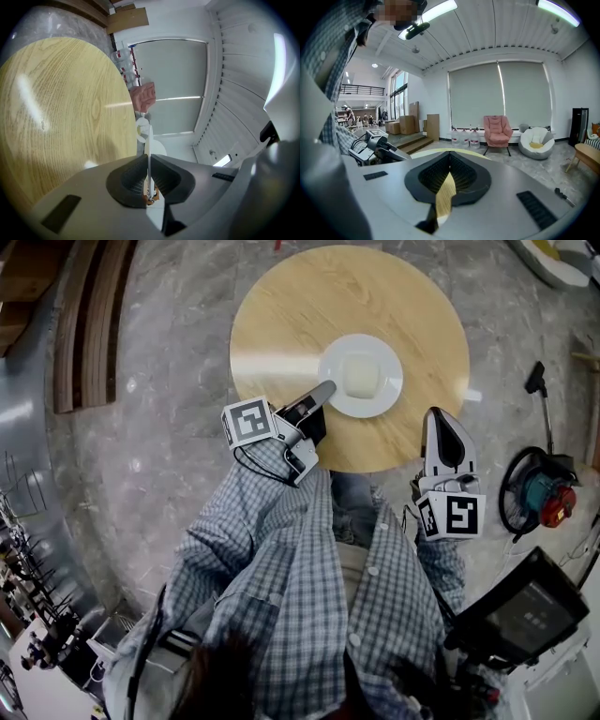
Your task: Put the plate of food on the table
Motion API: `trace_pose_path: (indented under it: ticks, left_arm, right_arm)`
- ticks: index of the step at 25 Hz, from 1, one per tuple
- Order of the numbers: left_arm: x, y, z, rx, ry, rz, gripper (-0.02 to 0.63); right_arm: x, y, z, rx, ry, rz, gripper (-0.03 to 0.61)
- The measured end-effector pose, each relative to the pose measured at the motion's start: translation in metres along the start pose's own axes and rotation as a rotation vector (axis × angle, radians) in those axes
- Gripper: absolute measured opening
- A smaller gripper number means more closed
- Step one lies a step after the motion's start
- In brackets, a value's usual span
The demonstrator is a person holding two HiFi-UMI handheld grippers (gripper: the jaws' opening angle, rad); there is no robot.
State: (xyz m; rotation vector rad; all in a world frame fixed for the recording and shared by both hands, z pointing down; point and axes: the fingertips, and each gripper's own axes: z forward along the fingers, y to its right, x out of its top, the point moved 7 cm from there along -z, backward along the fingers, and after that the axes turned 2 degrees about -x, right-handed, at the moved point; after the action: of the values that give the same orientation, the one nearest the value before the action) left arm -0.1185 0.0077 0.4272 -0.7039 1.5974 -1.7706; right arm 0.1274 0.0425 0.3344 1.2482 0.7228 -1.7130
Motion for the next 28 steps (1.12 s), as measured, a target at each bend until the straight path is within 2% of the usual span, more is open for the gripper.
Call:
trace_pose_path:
  ticks: [4, 8, 18, 28]
  left_arm:
    - [0.000, -0.015, -0.003, 0.064, -0.017, 0.015, 0.020]
    - [-0.002, -0.025, -0.001, 0.064, -0.018, -0.002, 0.020]
    - [-0.006, -0.054, 0.000, 0.144, -0.047, 0.002, 0.020]
    - [-0.004, -0.071, 0.005, 0.178, -0.057, -0.012, 0.020]
  right_arm:
    - [-0.001, -0.002, 0.000, 0.003, -0.013, 0.002, 0.008]
    - [-0.002, -0.003, -0.001, 0.006, -0.025, 0.006, 0.008]
    - [-0.008, 0.001, -0.009, -0.007, -0.047, 0.020, 0.008]
    - [-0.015, 0.001, -0.007, -0.005, -0.078, 0.030, 0.008]
